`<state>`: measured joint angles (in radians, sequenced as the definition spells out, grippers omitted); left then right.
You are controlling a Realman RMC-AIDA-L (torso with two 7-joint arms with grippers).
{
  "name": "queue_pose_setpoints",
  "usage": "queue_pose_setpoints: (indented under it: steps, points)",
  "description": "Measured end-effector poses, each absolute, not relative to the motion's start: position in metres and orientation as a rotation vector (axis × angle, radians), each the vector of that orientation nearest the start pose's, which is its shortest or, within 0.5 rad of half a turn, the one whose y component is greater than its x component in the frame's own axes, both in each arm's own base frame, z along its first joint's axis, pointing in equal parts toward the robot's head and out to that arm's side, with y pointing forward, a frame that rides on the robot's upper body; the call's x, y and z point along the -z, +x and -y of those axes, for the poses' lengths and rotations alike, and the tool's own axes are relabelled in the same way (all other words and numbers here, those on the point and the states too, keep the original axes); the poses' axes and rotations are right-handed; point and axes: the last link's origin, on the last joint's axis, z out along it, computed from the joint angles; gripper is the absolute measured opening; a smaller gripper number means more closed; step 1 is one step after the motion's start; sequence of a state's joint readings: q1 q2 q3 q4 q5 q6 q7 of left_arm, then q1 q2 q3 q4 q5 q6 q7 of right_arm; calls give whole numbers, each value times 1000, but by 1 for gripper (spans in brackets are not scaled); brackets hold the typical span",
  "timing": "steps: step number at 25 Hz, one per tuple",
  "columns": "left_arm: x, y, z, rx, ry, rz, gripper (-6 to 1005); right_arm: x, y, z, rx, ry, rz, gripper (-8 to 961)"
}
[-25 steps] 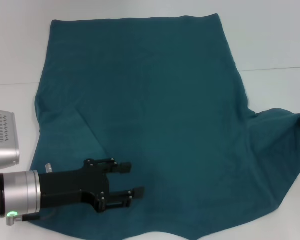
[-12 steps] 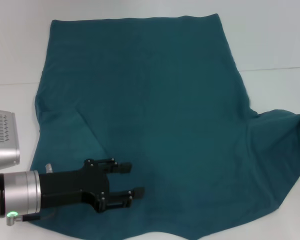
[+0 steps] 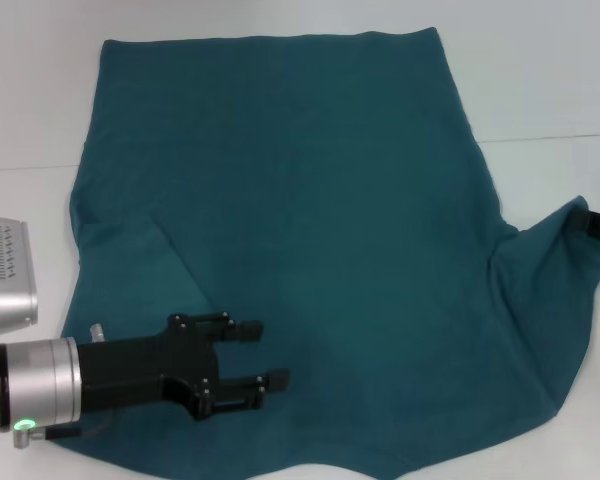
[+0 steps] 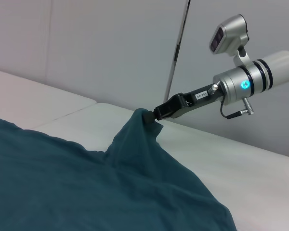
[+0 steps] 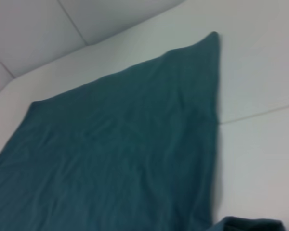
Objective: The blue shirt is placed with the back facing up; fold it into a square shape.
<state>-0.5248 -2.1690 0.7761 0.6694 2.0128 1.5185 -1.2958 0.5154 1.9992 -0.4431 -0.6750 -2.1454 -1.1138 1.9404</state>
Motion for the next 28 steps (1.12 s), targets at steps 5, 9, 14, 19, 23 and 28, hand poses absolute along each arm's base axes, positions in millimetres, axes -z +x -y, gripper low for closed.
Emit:
queue_pose_setpoints:
  steps: [5,9,14,19,23,28]
  points:
    - [44,-240,-319,688,-2819,509,705,-74,339,-381,-593,-1957,-1345,11]
    - [44,-239,-321,688,-2819,512,705,-61,317,-394,-639,-2002,-1344,12]
    - [43,-239,-322,684,-2818,510,705,-27,278,-414,-694,-2098,-1348,12]
    - [44,-241,-322,675,-2811,516,705,-2,243,-421,-742,-2210,-1314,40]
    - [44,-243,-321,665,-2807,529,705,-3,233,-418,-820,-2245,-1321,146]
    - [45,-244,-320,665,-2804,532,705,-20,247,-412,-830,-2217,-1373,441]
